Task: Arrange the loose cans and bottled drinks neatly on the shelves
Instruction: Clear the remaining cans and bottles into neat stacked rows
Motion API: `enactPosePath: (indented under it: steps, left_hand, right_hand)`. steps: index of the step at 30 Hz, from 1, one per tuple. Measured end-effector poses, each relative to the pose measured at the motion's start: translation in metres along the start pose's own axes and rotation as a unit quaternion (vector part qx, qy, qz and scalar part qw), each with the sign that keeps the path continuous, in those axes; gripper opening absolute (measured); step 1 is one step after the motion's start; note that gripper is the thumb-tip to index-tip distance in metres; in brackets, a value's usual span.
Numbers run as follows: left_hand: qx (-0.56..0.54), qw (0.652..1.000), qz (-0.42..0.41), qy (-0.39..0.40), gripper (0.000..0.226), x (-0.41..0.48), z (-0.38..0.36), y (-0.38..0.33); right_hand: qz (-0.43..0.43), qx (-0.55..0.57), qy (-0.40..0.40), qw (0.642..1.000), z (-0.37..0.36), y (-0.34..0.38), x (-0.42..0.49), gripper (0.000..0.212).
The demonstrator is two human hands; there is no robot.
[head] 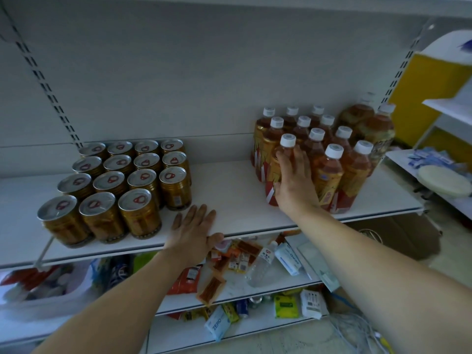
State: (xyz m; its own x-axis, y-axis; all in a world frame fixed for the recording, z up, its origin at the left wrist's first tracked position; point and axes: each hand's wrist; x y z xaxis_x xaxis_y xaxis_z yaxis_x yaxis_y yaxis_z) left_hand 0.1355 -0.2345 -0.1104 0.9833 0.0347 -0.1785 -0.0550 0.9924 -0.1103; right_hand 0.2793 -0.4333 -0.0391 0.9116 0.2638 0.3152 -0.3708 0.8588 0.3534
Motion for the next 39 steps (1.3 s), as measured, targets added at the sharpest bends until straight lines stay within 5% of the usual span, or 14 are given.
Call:
enactPosePath:
  steps: [5,14,19,24,33,39]
  left_hand:
    - [0.002,1.000,-0.002,-0.003,0.067,-0.001,0.001,-0.001]
    - [0.004,1.000,-0.002,-0.003,0.069,0.000,-0.001,-0.001]
    - [0.012,1.000,-0.008,-0.014,0.100,0.000,-0.002,-0.001]
    - [0.010,1.000,-0.008,-0.024,0.105,0.002,-0.005,0.000]
    - [0.007,0.999,-0.012,-0.031,0.116,0.003,-0.008,0.002]
    - [0.003,1.000,-0.008,-0.020,0.099,0.003,-0.004,0.000]
  right_hand:
    - [-0.041,-0.006,0.009,0.999,0.003,0.009,0.005,0.076]
    - [0.029,0.041,-0.040,0.998,-0.010,-0.002,0.013,0.070]
    - [0.047,0.064,-0.054,0.995,-0.020,-0.003,0.017,0.065]
    - [0.048,0.094,-0.079,0.991,-0.028,-0.003,0.019,0.067]
    - [0.008,-0.037,-0.045,0.998,-0.026,0.006,0.011,0.082]
    - [-0.003,-0.072,-0.002,0.997,-0.016,0.012,0.005,0.081]
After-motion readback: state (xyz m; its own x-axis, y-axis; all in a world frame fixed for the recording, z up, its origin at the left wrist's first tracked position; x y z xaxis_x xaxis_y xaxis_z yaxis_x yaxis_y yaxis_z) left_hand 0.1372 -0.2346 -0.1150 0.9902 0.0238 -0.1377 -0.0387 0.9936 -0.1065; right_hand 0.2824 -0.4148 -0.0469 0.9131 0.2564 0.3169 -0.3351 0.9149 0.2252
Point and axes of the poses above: each hand's wrist, its own x-axis towards the middle knuckle, its own z-axis out of the back of the hand, y = z × x, and after that the axes turned 11 degrees about -z, right-handed
